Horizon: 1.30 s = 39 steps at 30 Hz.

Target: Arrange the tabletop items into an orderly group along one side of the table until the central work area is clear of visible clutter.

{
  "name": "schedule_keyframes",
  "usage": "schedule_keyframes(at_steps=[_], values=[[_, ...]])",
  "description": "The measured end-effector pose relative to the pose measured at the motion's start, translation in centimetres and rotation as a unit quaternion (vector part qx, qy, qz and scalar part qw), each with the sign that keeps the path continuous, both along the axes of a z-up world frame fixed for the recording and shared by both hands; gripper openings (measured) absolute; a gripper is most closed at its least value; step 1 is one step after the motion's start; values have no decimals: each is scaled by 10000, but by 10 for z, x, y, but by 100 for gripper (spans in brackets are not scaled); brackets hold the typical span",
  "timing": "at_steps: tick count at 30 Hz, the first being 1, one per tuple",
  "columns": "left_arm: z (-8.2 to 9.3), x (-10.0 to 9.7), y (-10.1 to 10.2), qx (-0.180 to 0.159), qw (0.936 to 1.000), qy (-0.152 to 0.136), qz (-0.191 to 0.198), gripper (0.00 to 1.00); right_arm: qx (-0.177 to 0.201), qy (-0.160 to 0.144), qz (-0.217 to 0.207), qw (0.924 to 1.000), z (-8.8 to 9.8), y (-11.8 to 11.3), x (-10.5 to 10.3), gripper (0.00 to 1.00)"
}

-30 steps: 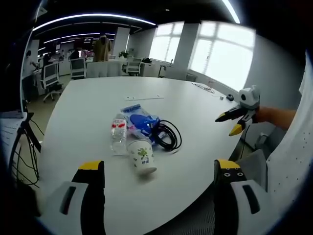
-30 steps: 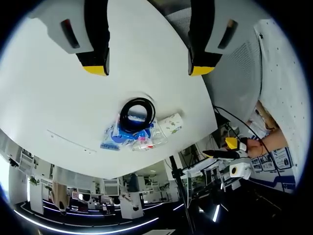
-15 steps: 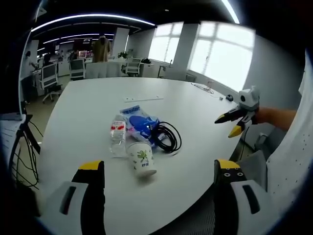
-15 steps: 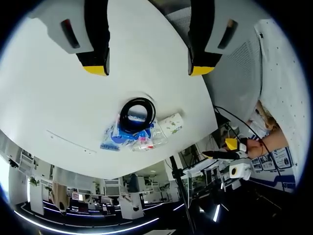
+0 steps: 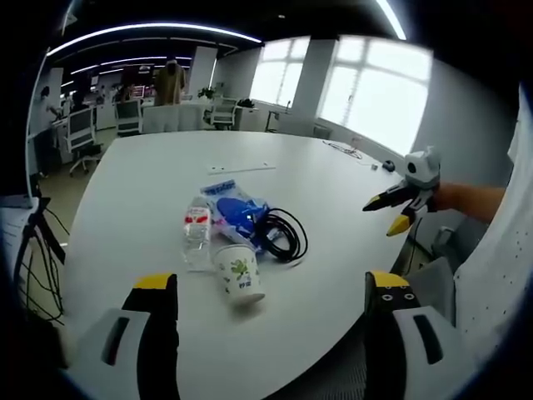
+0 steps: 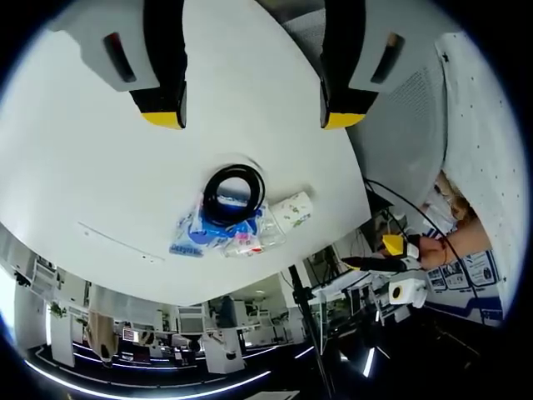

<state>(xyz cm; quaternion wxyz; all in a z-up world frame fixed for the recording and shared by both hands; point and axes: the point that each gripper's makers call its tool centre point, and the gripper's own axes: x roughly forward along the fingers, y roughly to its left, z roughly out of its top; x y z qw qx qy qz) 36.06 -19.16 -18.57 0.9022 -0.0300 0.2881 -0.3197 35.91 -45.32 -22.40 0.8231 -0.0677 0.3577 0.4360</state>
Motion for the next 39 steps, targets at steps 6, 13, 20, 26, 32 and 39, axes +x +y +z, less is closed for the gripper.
schedule_keyframes(at_steps=[6,13,20,26,32,39], values=[[-1,3,-2,-13,10000,6,-19,96,5,12,17,10000,-2,2,3,64],[-1,7,-5,-22,10000,6,-64,96,2,13,44,10000,-3,5,7,64],[-3,10,-8,-26,9999,23,-111,96,0,11,71,10000,-3,8,9,64],[-3,12,-10,-40,9999,24,-142,96,17,5,100,9999,-2,11,12,64],[-4,14,-12,-47,9998,36,-165,95,7,11,131,9999,-3,13,14,64],[-4,17,-15,-50,9997,54,-212,95,16,18,166,9999,-3,16,16,63]])
